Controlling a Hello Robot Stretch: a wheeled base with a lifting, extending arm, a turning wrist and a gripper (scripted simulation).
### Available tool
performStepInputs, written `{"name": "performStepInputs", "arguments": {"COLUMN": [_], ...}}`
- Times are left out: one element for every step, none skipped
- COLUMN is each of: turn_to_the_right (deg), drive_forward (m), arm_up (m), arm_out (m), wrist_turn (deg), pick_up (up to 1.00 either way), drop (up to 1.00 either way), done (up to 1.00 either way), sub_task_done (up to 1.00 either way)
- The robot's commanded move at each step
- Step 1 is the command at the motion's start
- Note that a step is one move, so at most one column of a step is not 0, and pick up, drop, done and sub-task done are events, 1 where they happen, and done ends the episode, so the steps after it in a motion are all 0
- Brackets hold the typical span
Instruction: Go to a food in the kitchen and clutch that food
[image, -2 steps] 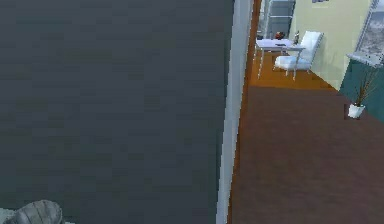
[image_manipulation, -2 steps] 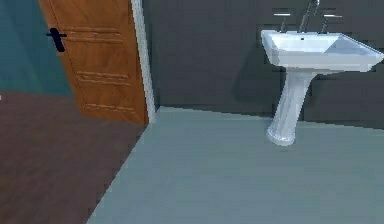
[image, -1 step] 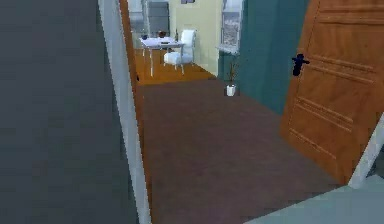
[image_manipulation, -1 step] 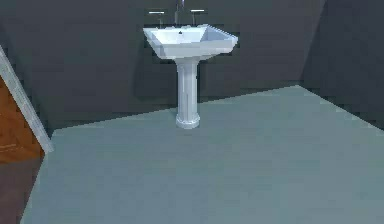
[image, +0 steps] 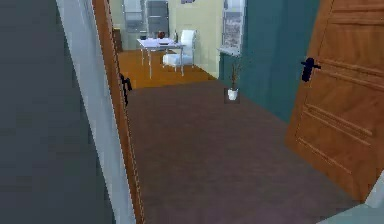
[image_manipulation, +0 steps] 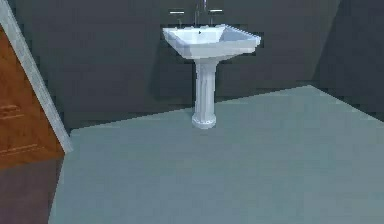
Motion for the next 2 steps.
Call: {"name": "performStepInputs", "arguments": {"turn_to_the_right": [45.0, 12.0], "drive_forward": [0.00, 0.00], "arm_up": [0.00, 0.00], "arm_out": [0.00, 0.00], "wrist_turn": [0.0, 0.0], "pick_up": [0.00, 0.00], "drop": [0.00, 0.00], "done": [0.00, 0.00], "sub_task_done": [0.00, 0.00]}}
